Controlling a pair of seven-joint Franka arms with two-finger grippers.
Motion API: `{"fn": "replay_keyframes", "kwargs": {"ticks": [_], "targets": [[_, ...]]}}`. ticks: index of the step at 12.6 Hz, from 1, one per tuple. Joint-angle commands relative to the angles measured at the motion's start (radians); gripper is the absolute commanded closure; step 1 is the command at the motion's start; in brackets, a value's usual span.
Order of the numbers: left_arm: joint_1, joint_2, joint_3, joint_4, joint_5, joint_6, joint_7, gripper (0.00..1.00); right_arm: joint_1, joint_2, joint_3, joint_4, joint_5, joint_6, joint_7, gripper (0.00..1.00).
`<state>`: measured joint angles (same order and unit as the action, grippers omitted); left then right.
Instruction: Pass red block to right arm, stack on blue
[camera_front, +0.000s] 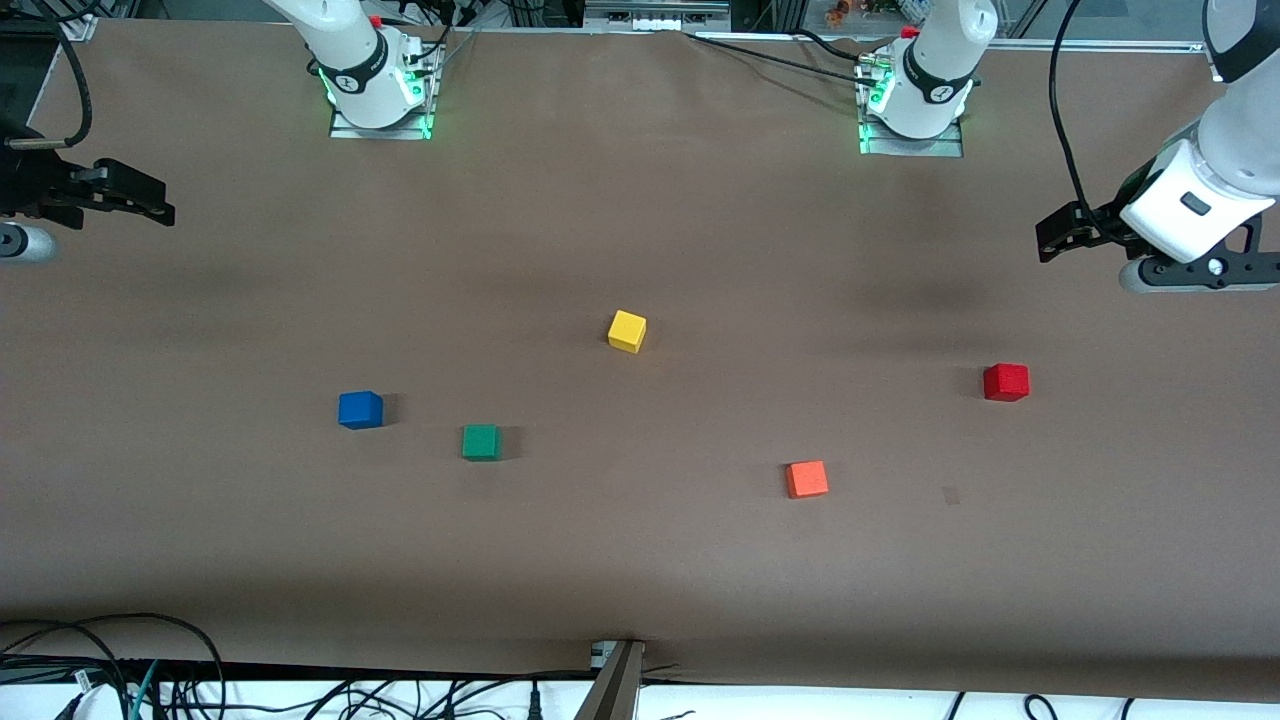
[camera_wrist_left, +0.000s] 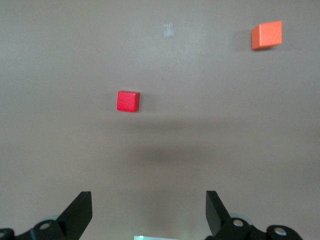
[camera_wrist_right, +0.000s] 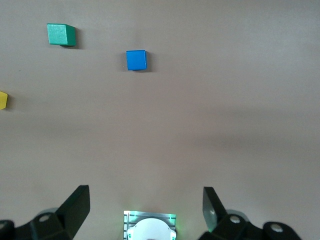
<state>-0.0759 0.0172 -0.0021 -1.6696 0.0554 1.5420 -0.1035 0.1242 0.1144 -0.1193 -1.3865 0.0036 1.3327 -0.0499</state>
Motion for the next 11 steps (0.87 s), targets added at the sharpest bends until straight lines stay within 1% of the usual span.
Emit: {"fn": "replay_keyframes", "kwargs": {"ticks": [1, 2, 3, 4, 6, 8, 11], "targets": [[0.005, 0.048, 0.004, 0.007, -0.002, -0.033, -0.005, 0.00, -0.008, -0.006, 0.006, -0.006, -0.010, 0.008, -0.011, 0.00], [0.010, 0.070, 0.010, 0.005, 0.001, -0.033, -0.005, 0.00, -0.008, -0.006, 0.006, -0.006, -0.010, 0.008, -0.011, 0.00], [0.046, 0.102, 0.013, 0.005, 0.000, -0.027, 0.002, 0.00, -0.008, -0.006, 0.006, -0.006, -0.010, 0.008, -0.011, 0.00], [0.062, 0.136, 0.013, 0.007, 0.000, -0.008, 0.008, 0.00, -0.008, -0.006, 0.006, -0.006, -0.010, 0.008, -0.011, 0.00], [0.076, 0.202, 0.016, -0.001, 0.006, 0.074, 0.010, 0.00, -0.008, -0.006, 0.006, -0.006, -0.010, 0.008, -0.011, 0.00], [0.106, 0.260, 0.013, -0.008, 0.055, 0.159, 0.014, 0.00, -0.008, -0.004, 0.006, -0.006, -0.010, 0.008, -0.011, 0.00], [0.107, 0.352, 0.014, -0.021, 0.084, 0.236, 0.014, 0.00, -0.008, -0.001, 0.006, -0.006, -0.010, 0.008, -0.011, 0.00]]}}
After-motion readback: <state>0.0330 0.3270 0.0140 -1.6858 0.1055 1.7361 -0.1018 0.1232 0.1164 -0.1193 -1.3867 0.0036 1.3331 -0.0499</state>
